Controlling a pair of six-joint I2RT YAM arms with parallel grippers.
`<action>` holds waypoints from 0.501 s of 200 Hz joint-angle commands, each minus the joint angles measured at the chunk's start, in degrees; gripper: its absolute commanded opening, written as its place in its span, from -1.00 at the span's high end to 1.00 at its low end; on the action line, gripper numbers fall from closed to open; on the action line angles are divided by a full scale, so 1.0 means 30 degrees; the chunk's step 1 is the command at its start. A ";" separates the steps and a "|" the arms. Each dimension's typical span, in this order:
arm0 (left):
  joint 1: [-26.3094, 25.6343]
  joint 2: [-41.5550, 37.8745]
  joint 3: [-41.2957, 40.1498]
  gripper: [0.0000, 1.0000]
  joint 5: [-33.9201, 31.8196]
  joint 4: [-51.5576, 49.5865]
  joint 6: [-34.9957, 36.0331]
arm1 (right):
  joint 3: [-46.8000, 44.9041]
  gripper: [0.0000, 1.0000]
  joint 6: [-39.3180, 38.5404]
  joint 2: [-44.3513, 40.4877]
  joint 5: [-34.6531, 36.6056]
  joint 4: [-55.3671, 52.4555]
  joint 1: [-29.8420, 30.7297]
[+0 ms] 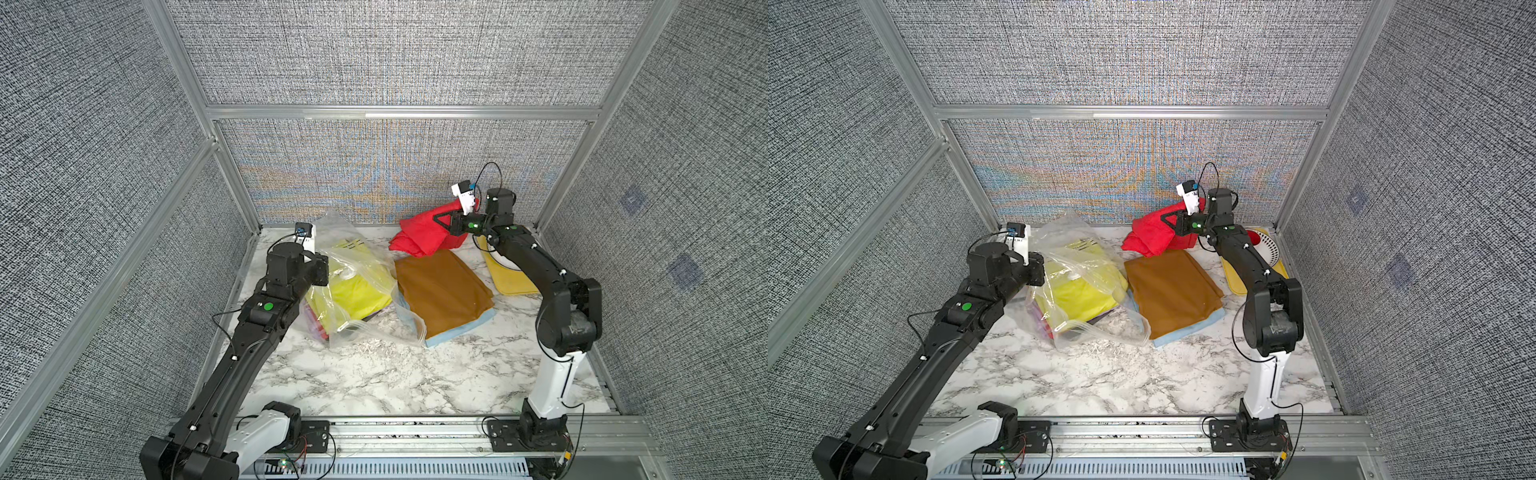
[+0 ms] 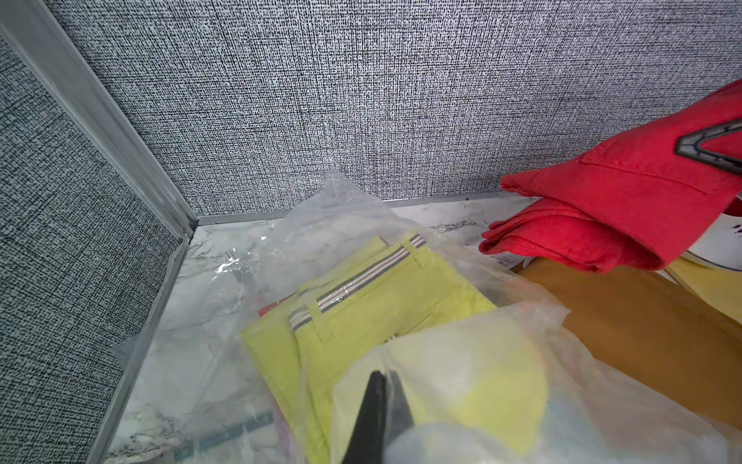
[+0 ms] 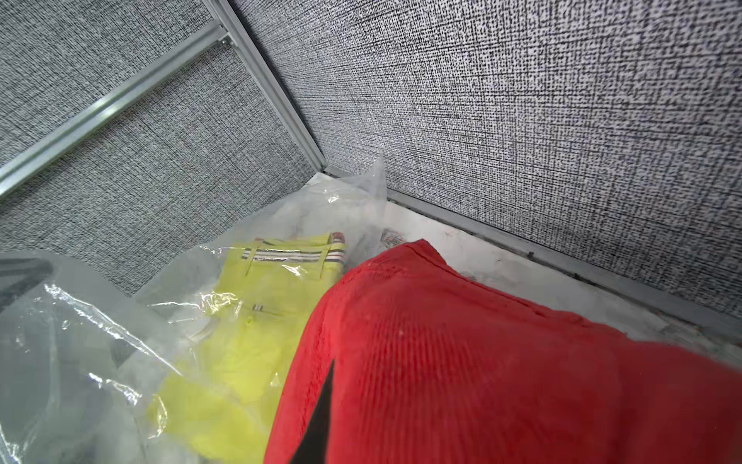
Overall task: Take the trousers out of the vacuum bag
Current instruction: Place the trousers at the center of the board.
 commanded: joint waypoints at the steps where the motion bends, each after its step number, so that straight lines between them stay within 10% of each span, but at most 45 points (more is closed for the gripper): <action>1: 0.0060 -0.0363 0.0099 1.00 -0.0363 0.0063 0.0212 | 0.1402 1.00 0.0409 0.0754 -0.3237 0.2268 0.0093; 100: 0.0091 -0.1856 0.0178 1.00 -0.0579 -0.1083 0.0509 | 0.1025 1.00 0.0103 0.0636 -0.3706 0.1815 0.0173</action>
